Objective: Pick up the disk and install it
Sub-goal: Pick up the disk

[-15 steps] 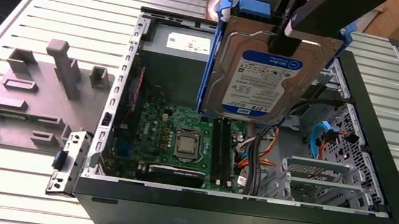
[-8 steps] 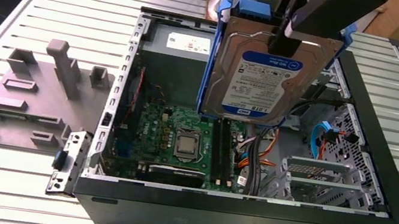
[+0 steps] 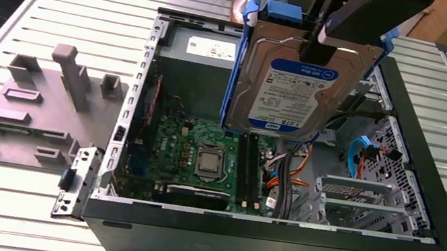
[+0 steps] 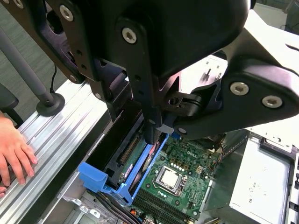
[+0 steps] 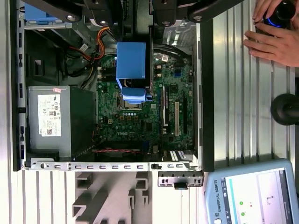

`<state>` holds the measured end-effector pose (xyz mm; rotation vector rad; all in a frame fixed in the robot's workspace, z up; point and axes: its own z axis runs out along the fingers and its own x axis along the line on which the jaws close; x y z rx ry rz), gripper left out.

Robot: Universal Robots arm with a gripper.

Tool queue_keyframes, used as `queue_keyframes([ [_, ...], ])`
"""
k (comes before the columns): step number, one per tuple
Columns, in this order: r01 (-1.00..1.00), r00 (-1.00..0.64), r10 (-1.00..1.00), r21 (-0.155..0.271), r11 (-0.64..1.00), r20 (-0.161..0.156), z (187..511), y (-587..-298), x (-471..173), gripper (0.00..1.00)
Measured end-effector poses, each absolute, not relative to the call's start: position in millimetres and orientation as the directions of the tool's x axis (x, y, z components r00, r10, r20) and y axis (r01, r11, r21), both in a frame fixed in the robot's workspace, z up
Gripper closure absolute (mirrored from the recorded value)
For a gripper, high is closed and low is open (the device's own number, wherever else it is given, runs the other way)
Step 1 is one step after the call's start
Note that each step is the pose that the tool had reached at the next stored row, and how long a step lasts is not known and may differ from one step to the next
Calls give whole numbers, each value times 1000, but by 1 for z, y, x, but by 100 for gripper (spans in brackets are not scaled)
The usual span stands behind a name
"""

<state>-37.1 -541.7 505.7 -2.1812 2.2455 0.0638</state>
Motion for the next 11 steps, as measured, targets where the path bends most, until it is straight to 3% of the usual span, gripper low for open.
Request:
queue_keyframes([
  [11,-999,-29,-999,22,29,-36,502,-542,-33,65],
])
